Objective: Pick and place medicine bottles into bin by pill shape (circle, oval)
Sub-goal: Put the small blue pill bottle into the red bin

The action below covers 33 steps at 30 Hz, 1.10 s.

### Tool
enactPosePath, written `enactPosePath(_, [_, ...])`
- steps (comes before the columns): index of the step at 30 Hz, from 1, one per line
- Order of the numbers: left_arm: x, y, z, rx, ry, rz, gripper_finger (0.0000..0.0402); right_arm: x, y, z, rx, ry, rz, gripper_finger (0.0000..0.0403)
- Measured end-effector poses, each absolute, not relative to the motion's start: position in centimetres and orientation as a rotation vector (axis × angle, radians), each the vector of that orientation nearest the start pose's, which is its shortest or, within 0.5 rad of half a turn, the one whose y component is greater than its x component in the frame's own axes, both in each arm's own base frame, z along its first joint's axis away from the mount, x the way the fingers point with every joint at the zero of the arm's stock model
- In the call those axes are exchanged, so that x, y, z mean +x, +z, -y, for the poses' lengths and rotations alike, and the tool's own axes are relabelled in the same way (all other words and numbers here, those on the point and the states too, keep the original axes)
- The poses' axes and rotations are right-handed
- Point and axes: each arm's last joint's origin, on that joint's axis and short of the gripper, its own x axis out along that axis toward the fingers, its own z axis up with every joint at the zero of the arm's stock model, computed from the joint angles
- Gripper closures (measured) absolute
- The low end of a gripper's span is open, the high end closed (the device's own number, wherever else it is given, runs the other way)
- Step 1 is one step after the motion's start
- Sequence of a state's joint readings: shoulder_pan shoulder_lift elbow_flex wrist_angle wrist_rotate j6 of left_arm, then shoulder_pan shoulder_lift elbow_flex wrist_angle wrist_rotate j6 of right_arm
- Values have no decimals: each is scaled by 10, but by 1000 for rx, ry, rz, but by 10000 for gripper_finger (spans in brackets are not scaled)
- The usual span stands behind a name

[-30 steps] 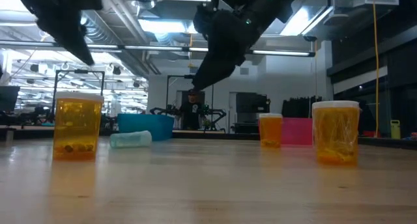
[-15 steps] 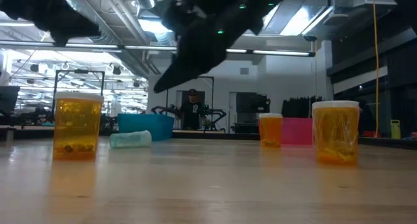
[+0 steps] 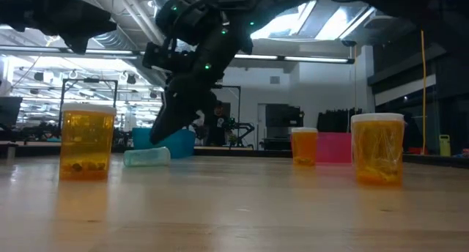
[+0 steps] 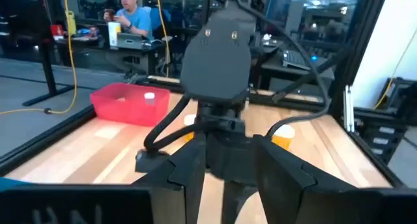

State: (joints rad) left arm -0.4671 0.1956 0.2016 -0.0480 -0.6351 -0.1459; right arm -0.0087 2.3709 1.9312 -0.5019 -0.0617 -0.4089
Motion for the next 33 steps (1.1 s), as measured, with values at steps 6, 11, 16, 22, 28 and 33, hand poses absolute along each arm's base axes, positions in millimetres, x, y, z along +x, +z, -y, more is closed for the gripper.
enactPosePath(6, [95,210,29,-124,168,-26,285,515,148,12,-302,327,-943,157])
enactPosePath(11, [95,210,29,-124,168,-26,285,516,132,19,-296,307,-982,157])
enactPosePath(16, [95,210,29,-124,169,-26,285,517,130,19,-286,307,-982,157])
enactPosePath(22, [95,209,28,-120,177,-30,285,518,129,18,-218,286,-976,164])
enactPosePath(28, [94,207,28,-105,180,-53,285,518,126,17,-155,265,-986,226])
enactPosePath(33, [94,206,28,-104,180,-55,284,520,127,18,-85,209,-983,280])
